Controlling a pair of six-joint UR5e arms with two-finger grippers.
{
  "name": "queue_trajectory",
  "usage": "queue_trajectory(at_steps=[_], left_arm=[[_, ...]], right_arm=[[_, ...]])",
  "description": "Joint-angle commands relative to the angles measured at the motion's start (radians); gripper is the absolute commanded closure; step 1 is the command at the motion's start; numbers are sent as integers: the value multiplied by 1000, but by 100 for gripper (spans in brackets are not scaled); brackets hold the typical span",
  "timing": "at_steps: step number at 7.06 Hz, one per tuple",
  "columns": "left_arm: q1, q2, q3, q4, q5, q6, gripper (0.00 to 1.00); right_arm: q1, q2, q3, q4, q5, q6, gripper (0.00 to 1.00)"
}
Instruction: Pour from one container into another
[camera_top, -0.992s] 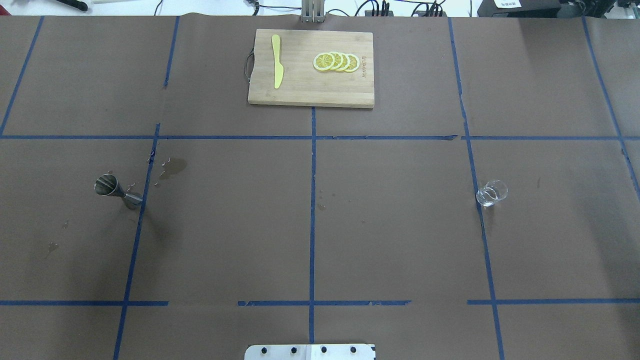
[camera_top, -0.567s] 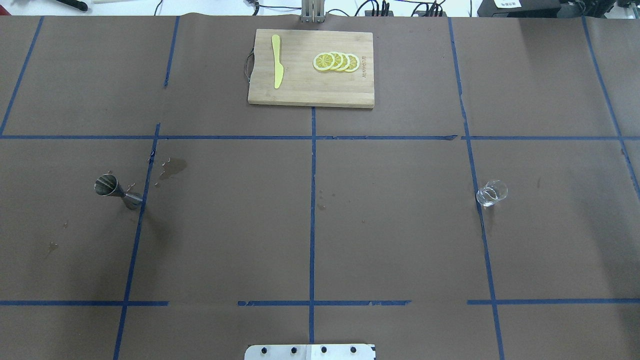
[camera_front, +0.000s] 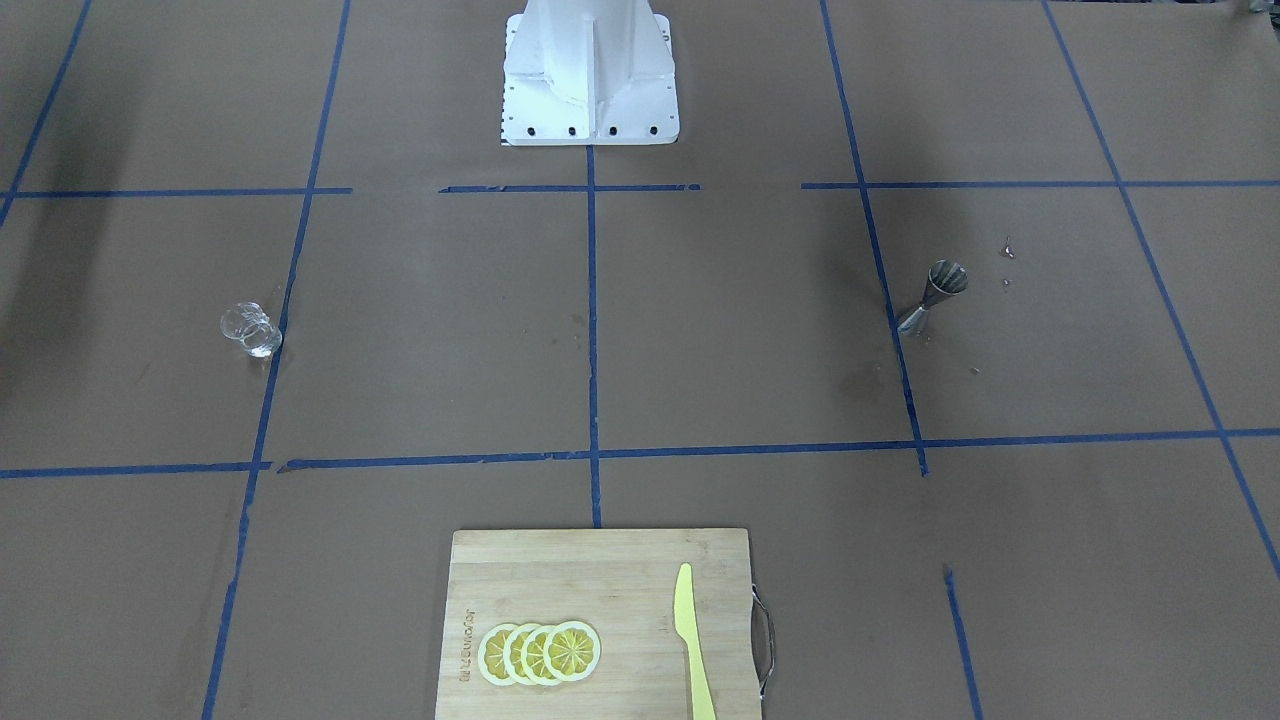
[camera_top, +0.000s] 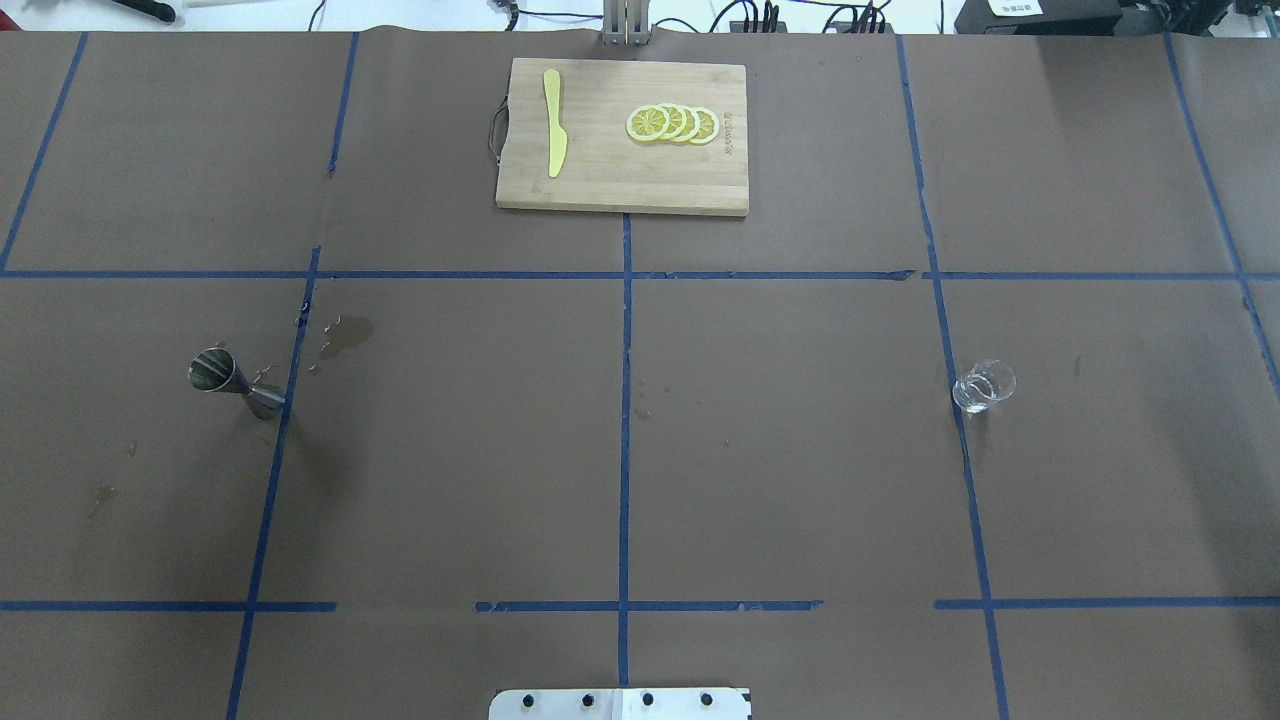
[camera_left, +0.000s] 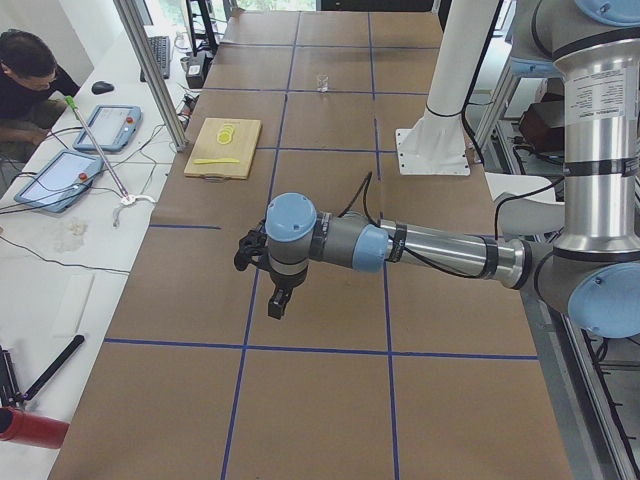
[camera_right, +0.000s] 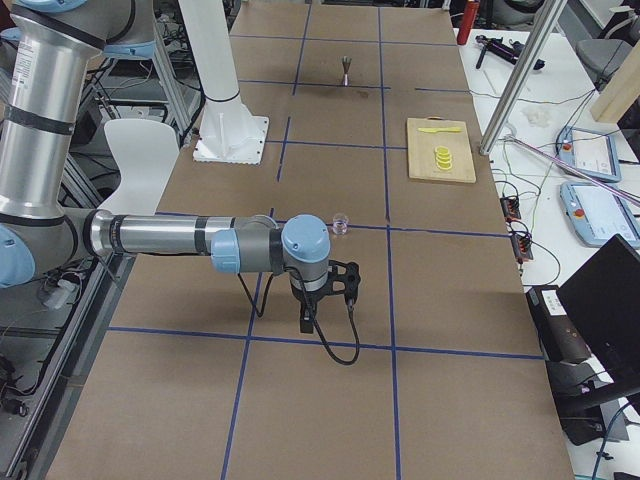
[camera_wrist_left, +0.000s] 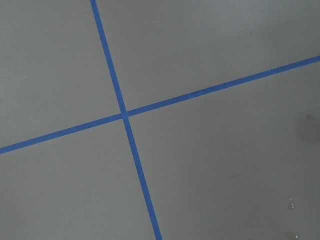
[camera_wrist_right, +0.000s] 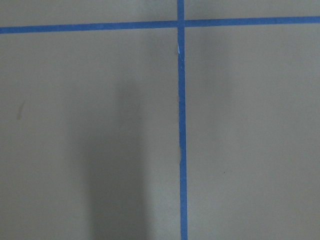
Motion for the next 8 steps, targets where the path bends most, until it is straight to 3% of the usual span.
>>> queue_trajectory(at_steps=[1,3,8], left_arm=[[-1,44,-32,-7,-87,3,0],[0,80,-77,-16,-130,-2,0],[2,89,-66,-15,-135,-40,0]], right_arm=[[10,-3,1,9,10,-5,0],[47,-13,13,13,98,5,0],[47,-30,19,41,89,-11,0]])
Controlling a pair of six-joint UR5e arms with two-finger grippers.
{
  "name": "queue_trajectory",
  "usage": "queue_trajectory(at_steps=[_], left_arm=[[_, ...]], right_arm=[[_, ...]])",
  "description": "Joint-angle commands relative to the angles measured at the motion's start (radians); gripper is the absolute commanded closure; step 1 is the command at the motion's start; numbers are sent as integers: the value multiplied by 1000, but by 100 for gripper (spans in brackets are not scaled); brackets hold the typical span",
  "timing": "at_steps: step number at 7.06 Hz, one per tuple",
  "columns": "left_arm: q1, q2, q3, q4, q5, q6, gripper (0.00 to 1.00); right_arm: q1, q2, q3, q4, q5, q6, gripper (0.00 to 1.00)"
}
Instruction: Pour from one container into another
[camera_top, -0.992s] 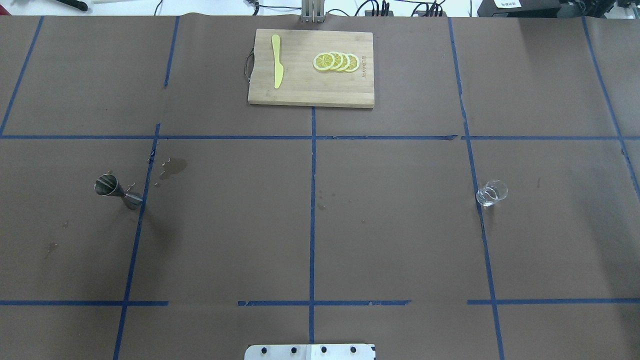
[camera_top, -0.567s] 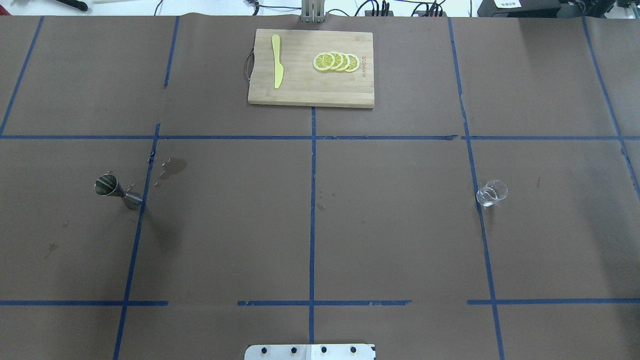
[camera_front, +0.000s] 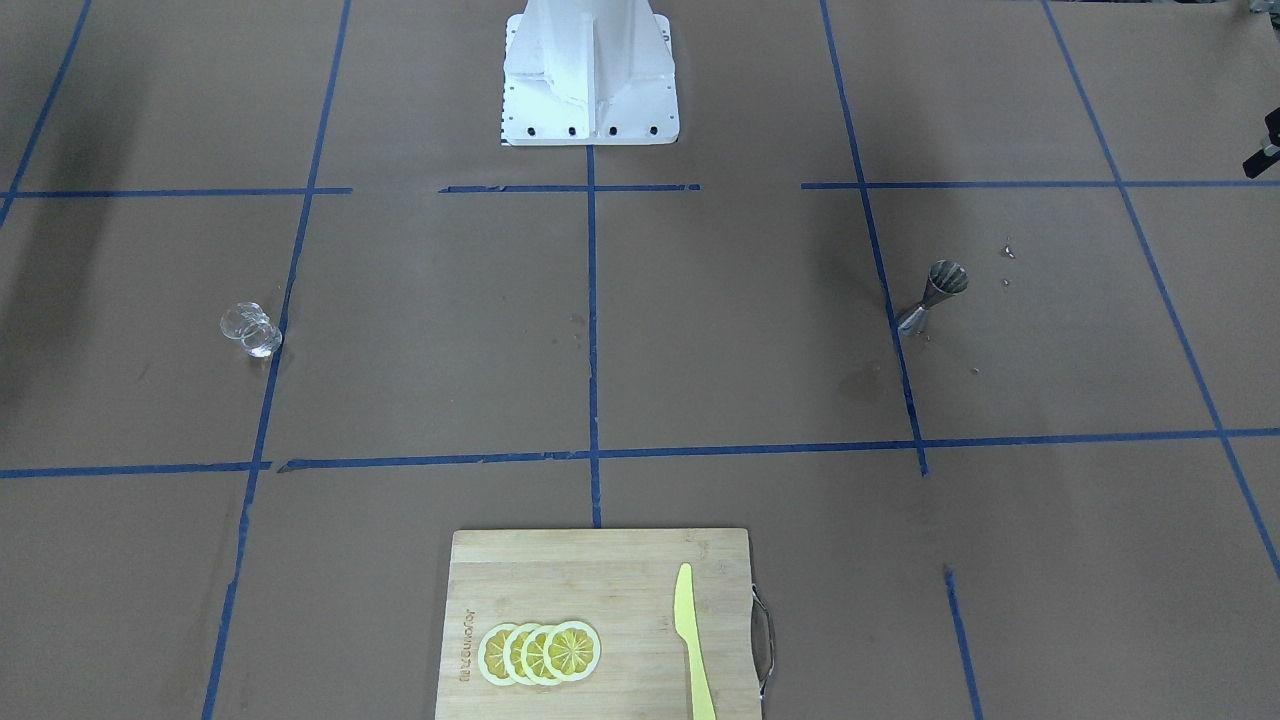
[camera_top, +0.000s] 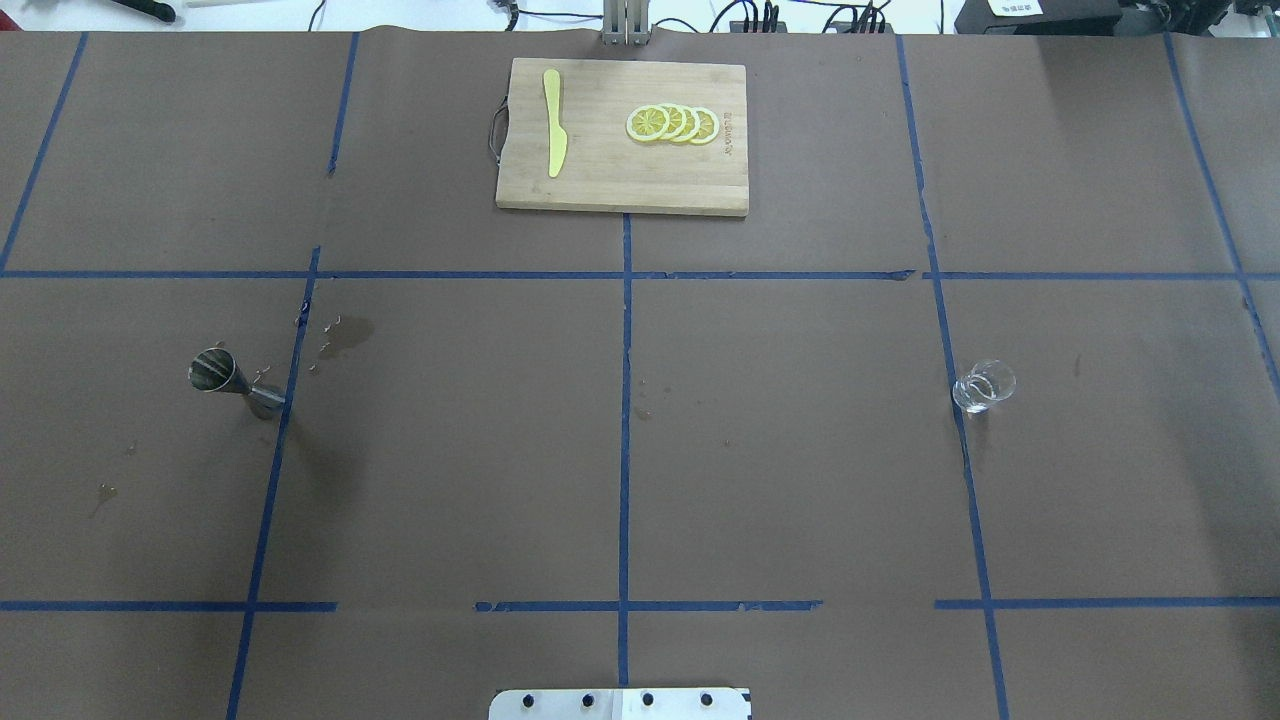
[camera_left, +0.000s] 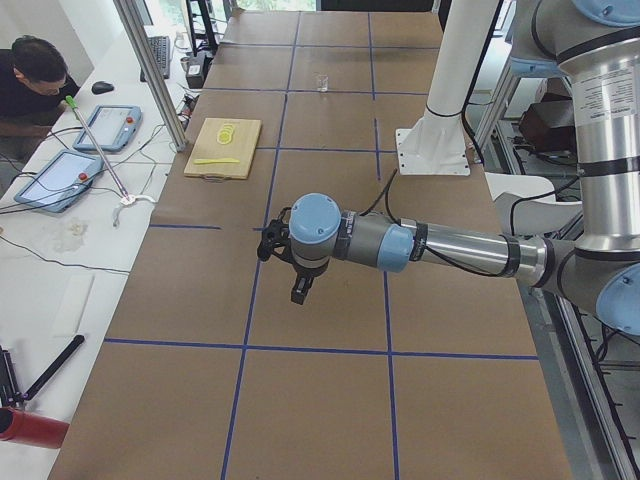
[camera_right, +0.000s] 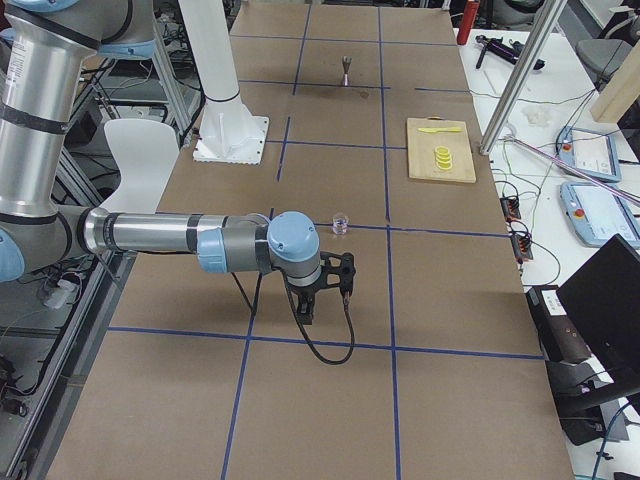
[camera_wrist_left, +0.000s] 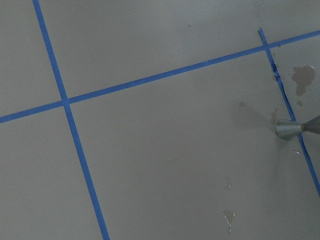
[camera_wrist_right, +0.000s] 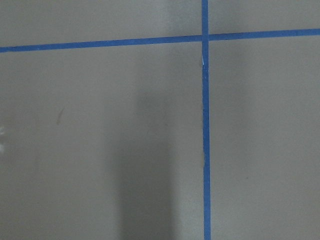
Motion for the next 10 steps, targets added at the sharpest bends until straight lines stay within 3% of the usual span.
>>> queue_trajectory(at_steps=[1,3,5,7,9,10], left_arm=[[1,-1,-2,-6,1,-124,0],[3,6,2,-60,7,-143,0],[27,2,1,-107,50,-226,0],[122,3,4,-292,53,-446,0],[299,5,4,-592,200,-724,0],[340,8,-1,-733,256,-822,0]], right_arm=[[0,-1,0,0,1,-2,0],[0,0,8,2,-8,-2,0],[-13,0,10,47,-106,-2,0],[-29,0,11,58,-94,-2,0],[-30,-24,13,113,-79,-2,0],[-30,-30,13,117,-24,-2,0]])
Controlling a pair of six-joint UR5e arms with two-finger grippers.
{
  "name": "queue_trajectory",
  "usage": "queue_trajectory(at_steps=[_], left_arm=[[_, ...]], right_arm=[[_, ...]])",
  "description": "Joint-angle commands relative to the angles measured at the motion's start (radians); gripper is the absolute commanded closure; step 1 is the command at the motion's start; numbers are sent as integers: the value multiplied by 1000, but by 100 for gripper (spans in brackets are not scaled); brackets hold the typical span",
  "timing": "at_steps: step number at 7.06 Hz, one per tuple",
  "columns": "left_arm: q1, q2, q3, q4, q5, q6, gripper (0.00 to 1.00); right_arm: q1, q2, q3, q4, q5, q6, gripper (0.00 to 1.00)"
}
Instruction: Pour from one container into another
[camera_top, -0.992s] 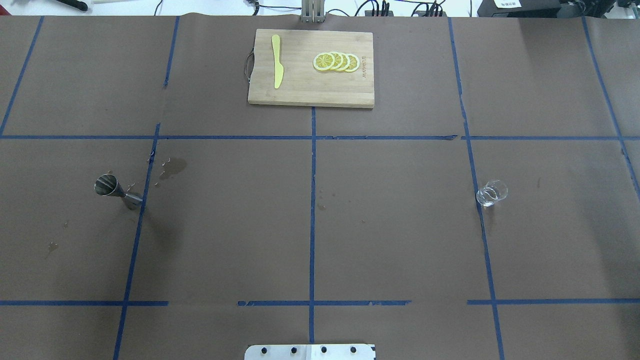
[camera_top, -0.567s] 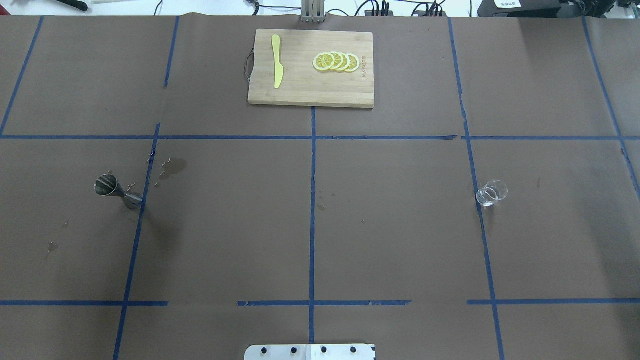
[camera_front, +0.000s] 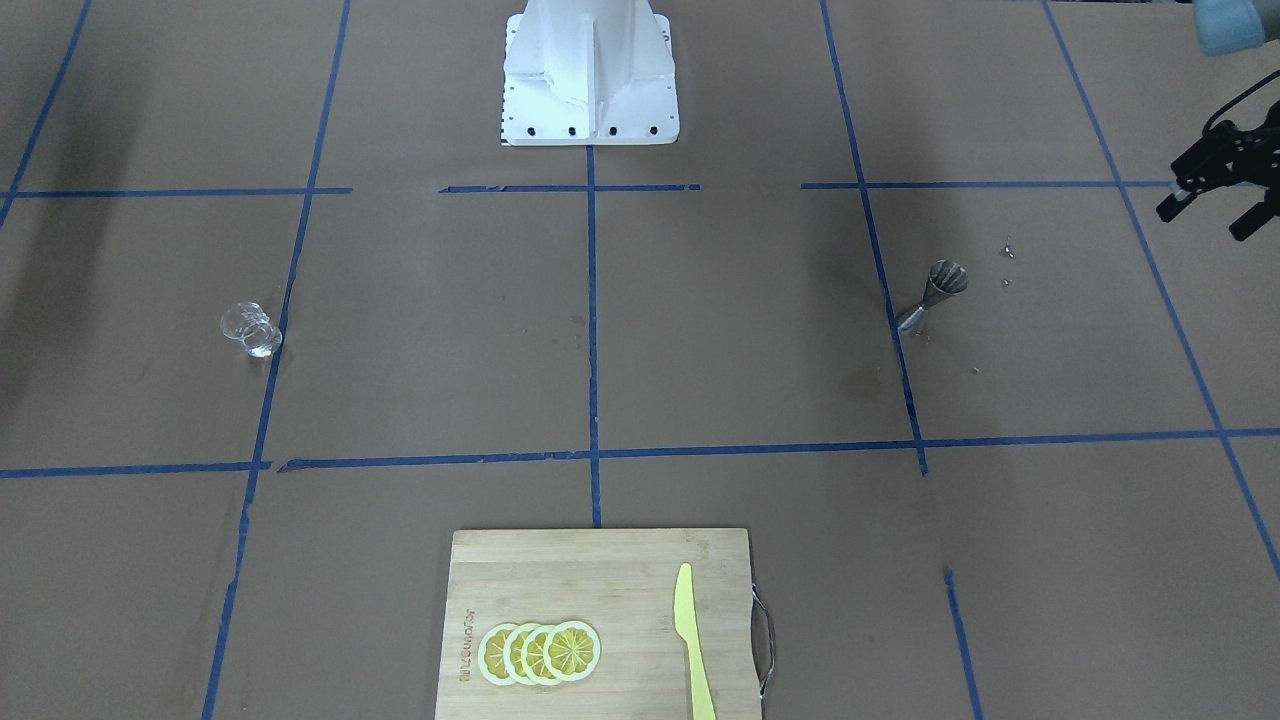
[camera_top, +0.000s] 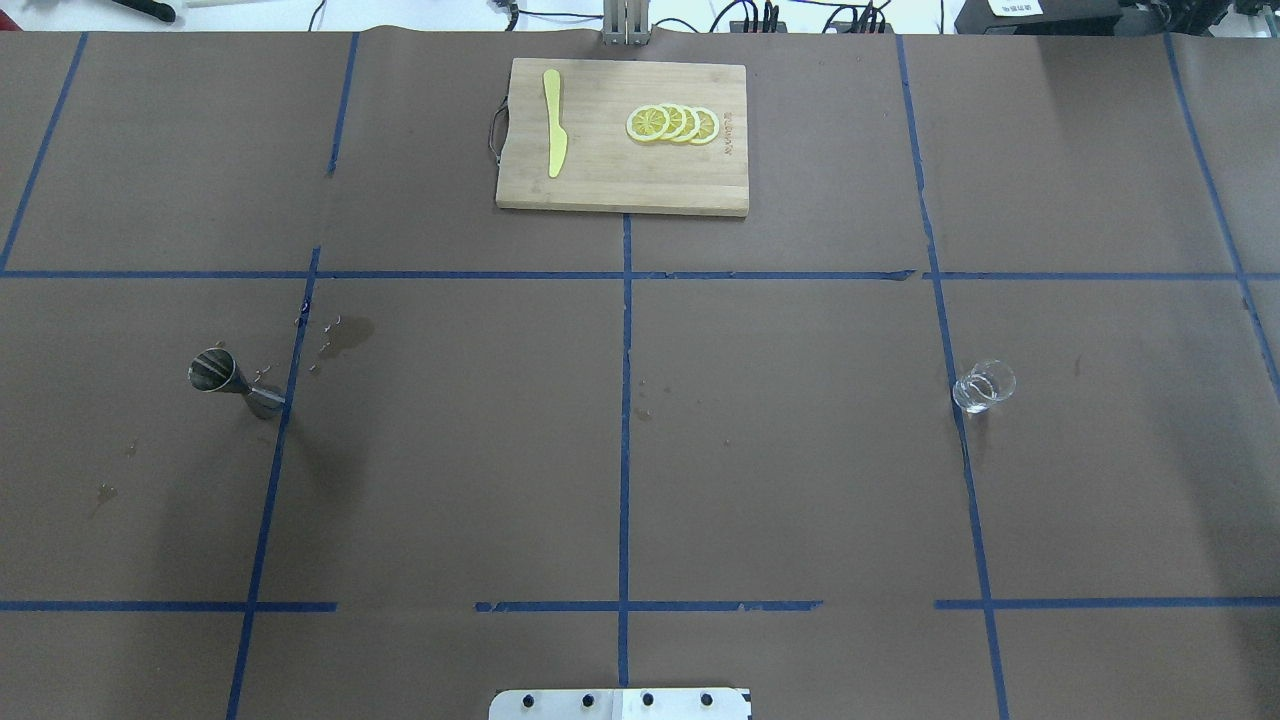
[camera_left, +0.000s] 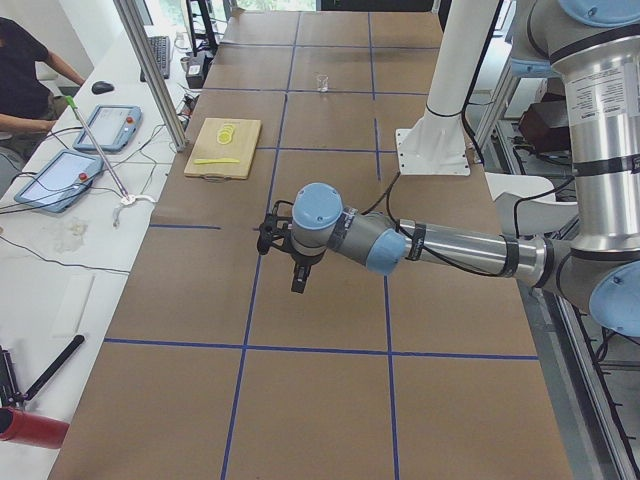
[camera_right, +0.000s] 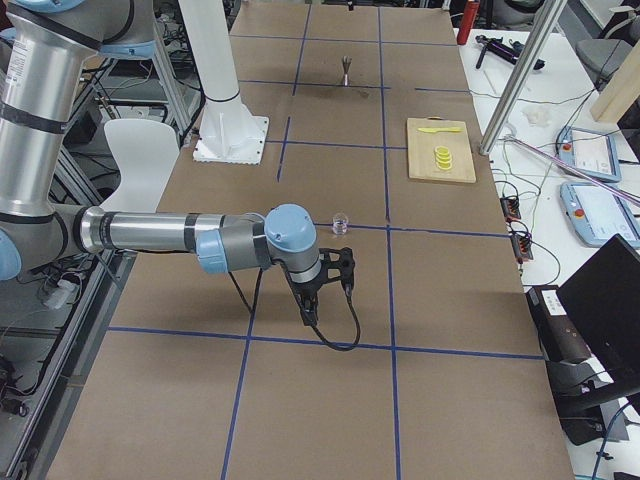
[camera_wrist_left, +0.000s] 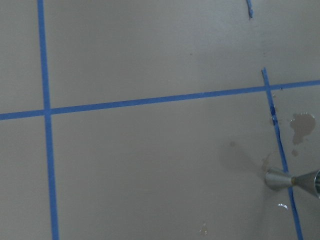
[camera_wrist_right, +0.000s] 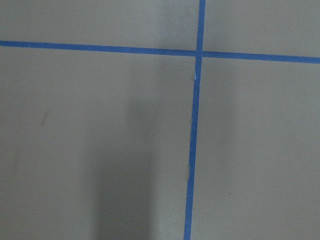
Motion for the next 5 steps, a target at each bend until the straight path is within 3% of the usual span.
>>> queue_trajectory(at_steps=[1,3,4,5], left_arm=[[149,0,-11,-297,126,-326,0],[411,0,-98,-346,533,-534,0],[529,10,-113,-344,758,-535,0],[608,25,-121,-341,915,-541,0]], right_arm=[[-1,-10,2,13,98,0,0],[-5,-10,0,46,149,17,0],[-10,-11,-3,95,152,23,0],[-11,-10,-3,96,155,44,0]])
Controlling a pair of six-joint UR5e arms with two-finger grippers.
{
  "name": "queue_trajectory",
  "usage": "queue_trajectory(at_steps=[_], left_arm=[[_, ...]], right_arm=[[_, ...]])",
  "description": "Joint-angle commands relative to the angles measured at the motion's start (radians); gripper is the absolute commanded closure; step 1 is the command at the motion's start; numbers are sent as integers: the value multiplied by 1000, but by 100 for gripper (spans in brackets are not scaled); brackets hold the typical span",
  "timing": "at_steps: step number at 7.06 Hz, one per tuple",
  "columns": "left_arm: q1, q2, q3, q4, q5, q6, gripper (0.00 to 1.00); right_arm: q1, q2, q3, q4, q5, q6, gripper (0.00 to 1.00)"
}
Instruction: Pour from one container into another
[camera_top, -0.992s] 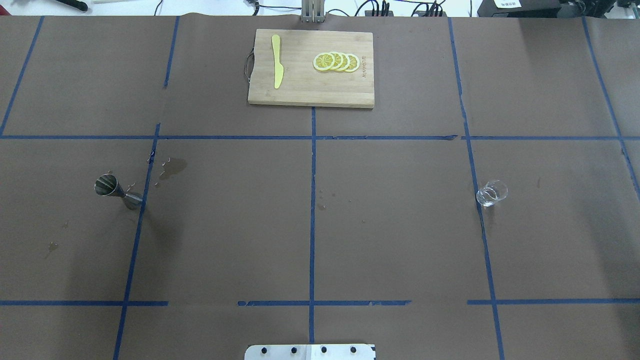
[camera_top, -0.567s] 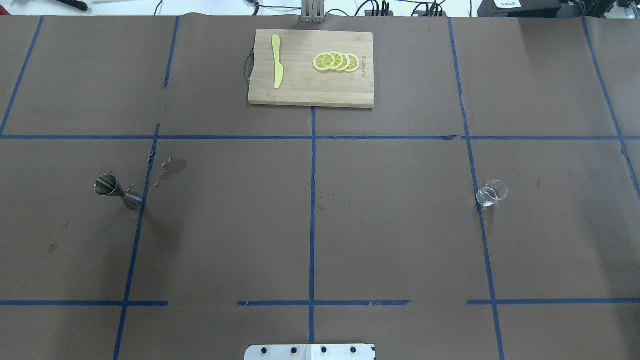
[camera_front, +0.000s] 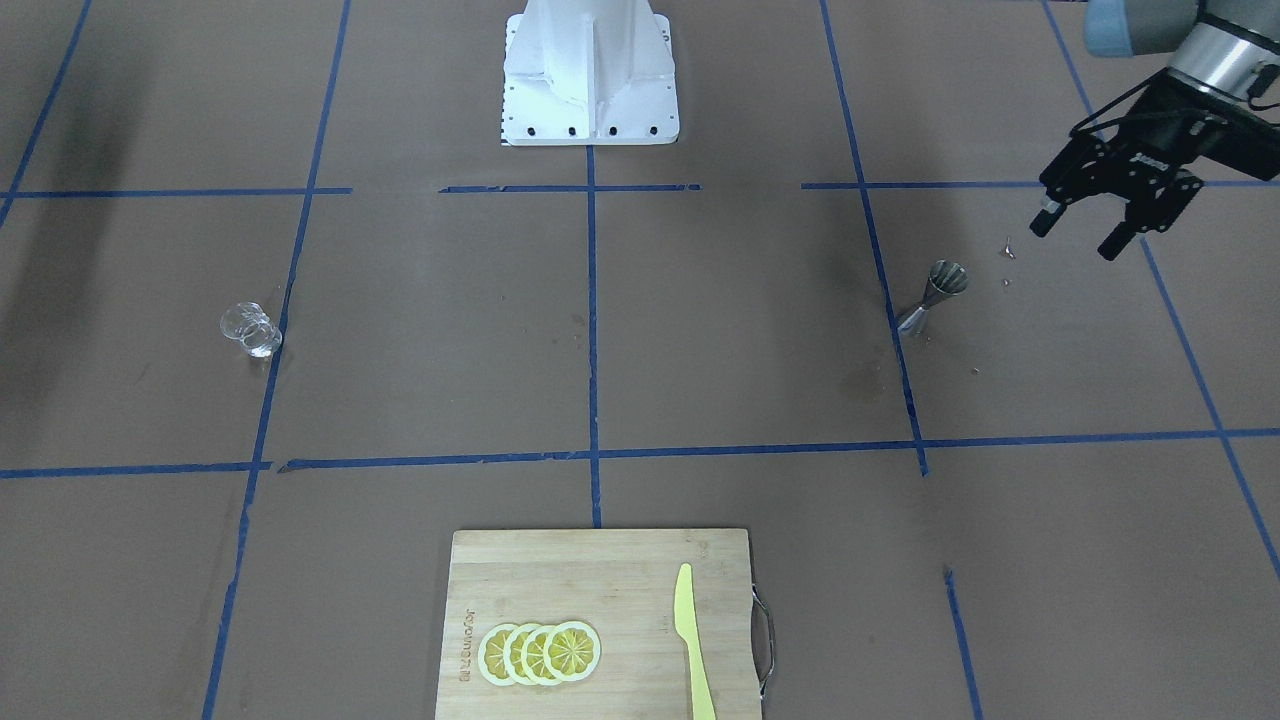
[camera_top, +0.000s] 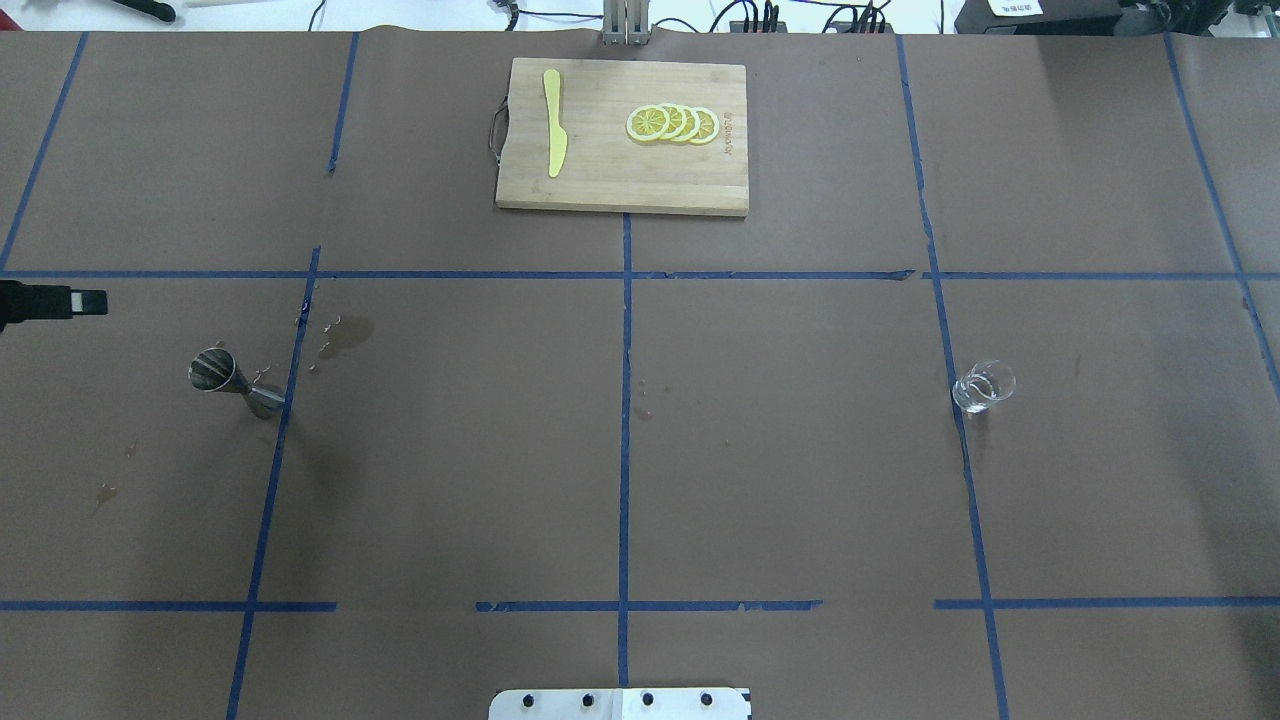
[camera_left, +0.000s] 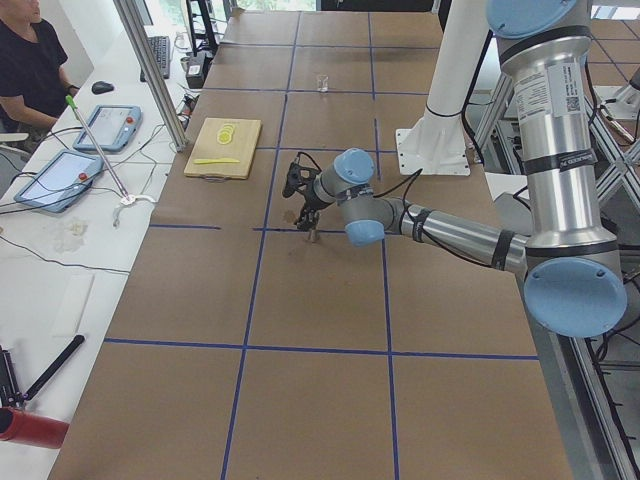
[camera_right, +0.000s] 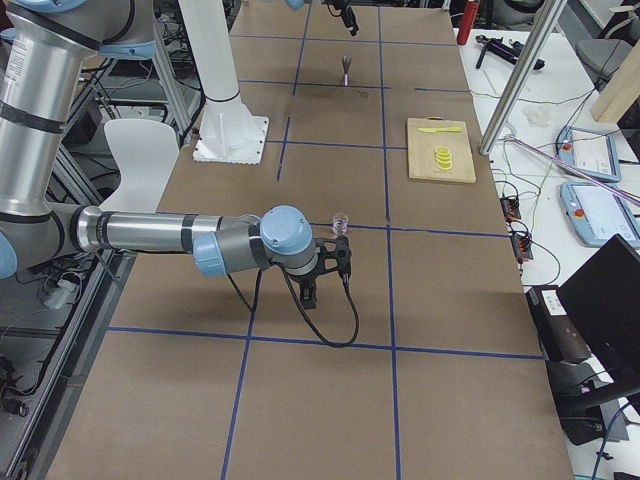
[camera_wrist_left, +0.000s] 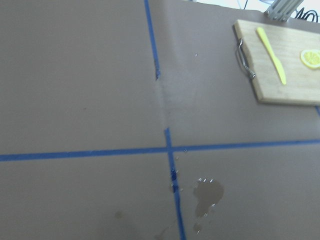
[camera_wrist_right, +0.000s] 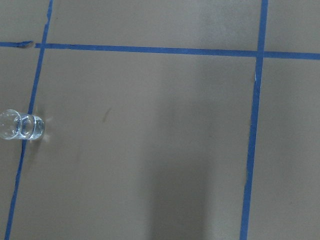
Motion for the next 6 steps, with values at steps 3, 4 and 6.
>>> queue_trajectory(at_steps=[3,4,6], left_arm=[[363,33,-62,5,671,-60,2],[418,54,-59,26,797,-61,2],[545,64,34,33,999,-70,1]], right_arm=[[-3,1,0,27,48,33,0],[-3,4,0,27,48,31,0],[-3,4,0,27,48,31,0]])
